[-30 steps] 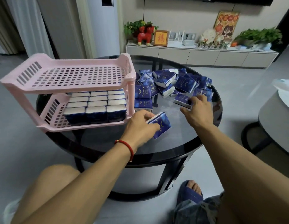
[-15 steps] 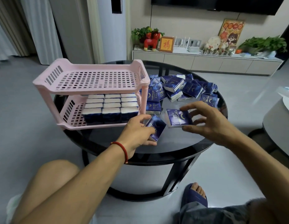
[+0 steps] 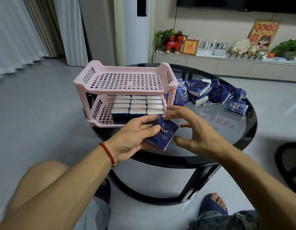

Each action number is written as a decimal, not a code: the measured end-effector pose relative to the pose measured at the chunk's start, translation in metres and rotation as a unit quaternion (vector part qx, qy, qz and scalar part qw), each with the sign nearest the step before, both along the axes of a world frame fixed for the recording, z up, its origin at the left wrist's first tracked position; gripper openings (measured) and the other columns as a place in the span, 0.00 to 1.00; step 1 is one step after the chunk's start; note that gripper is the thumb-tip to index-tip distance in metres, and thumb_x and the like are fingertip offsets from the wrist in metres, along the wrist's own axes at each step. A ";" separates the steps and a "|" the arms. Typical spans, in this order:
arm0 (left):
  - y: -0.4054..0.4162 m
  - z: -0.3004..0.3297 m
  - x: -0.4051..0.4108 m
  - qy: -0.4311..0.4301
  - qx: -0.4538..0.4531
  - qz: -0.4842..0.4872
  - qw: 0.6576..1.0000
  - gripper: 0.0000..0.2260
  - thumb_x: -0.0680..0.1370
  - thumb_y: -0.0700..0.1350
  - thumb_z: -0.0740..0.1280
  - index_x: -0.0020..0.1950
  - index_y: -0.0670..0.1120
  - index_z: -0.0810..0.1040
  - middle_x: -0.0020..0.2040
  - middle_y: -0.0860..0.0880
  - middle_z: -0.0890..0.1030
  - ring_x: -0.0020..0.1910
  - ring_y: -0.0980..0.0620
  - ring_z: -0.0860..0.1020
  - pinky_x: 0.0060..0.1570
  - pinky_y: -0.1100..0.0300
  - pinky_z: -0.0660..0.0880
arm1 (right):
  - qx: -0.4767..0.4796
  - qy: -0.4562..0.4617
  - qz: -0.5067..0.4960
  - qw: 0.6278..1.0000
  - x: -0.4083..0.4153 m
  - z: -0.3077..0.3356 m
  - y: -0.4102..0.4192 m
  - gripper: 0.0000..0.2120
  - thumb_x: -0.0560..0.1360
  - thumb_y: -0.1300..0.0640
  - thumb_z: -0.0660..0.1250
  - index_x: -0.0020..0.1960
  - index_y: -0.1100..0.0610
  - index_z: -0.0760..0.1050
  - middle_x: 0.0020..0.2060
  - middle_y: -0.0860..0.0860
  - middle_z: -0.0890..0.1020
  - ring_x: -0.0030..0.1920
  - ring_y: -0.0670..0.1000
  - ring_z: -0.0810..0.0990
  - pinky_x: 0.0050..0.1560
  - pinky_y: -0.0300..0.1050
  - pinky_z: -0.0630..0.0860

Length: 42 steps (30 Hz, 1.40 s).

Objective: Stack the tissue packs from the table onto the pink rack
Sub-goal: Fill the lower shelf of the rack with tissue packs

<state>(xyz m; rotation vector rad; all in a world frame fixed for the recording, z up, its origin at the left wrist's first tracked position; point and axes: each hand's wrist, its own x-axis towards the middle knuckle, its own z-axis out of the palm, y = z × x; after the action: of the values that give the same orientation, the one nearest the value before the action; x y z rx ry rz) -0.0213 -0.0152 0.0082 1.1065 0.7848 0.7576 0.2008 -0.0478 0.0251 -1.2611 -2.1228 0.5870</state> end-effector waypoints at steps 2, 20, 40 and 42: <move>-0.001 0.000 -0.013 -0.002 0.007 0.044 0.999 0.19 0.82 0.35 0.65 0.73 0.45 0.73 0.62 0.39 0.83 0.59 0.43 0.82 0.60 0.42 0.80 | -0.055 0.062 -0.031 0.996 -0.015 0.000 -0.001 0.29 0.73 0.51 0.70 0.72 0.43 0.67 0.69 0.40 0.73 0.66 0.37 0.74 0.61 0.38 0.78; 0.047 -0.002 -0.134 0.345 0.144 0.300 0.878 0.16 0.81 0.52 0.68 0.66 0.49 0.77 0.59 0.49 0.81 0.57 0.48 0.80 0.59 0.50 0.79 | -0.085 0.144 -0.072 0.983 -0.158 0.008 0.057 0.17 0.72 0.49 0.79 0.58 0.51 0.81 0.46 0.45 0.86 0.49 0.46 0.84 0.56 0.54 0.82; 0.049 -0.006 -0.119 0.273 0.173 0.347 0.880 0.16 0.84 0.57 0.59 0.60 0.47 0.76 0.52 0.48 0.81 0.46 0.55 0.80 0.40 0.60 0.77 | -0.045 -0.294 -0.180 0.938 -0.204 0.017 0.150 0.29 0.75 0.44 0.68 0.74 0.42 0.66 0.79 0.51 0.62 0.80 0.59 0.56 0.76 0.69 0.52; 0.050 -0.007 -0.119 0.259 0.158 0.349 0.887 0.15 0.84 0.56 0.59 0.60 0.47 0.76 0.52 0.47 0.81 0.48 0.53 0.80 0.44 0.55 0.80 | -0.058 -0.302 -0.178 0.935 -0.205 0.017 0.154 0.30 0.75 0.45 0.67 0.76 0.42 0.65 0.81 0.50 0.59 0.81 0.58 0.54 0.76 0.70 0.50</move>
<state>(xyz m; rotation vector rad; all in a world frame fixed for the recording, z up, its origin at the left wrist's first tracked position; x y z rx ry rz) -0.1406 0.0349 0.0009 1.3535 1.6088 1.2434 -0.0038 0.1065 0.0417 -2.0422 -2.2522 0.1727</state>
